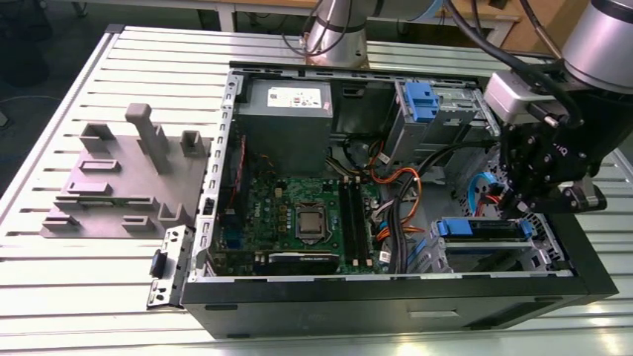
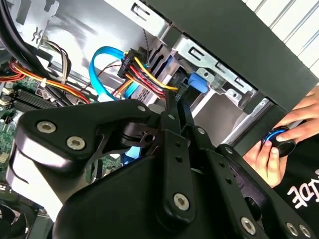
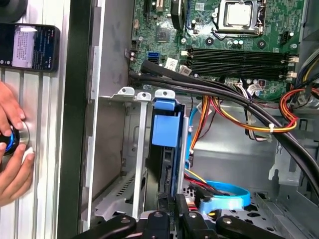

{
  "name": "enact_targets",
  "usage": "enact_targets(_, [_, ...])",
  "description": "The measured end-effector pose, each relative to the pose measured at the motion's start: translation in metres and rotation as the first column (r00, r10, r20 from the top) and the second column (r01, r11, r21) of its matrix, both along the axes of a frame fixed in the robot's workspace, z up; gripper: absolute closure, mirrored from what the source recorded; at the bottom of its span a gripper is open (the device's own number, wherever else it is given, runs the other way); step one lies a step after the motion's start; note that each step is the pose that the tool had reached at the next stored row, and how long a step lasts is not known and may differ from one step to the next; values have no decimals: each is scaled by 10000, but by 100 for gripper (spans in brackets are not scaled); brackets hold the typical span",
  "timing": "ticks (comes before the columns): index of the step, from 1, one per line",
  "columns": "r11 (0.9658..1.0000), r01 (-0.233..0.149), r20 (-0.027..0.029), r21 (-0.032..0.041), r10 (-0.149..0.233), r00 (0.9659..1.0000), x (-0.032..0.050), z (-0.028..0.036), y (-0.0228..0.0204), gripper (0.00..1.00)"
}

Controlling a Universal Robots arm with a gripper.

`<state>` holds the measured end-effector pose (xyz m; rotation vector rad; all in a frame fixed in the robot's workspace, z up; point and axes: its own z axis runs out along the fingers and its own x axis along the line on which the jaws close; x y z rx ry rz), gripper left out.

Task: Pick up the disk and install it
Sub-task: 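Insert the first disk wire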

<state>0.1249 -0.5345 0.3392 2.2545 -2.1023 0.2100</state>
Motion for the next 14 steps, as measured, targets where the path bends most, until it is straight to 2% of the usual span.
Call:
enact_targets(3, [10000,10,74,7,-10,10000,-31,-10,-3,83])
enact_targets(8, [10000,9,102,36,-9,9999,-37,-19,-45,83])
enact_targets(10, [10000,11,110,44,-11,9999,-43,-25,-49,83])
enact_targets(14, [10000,15,165,45,-15,9999,-69,-44,-50,83])
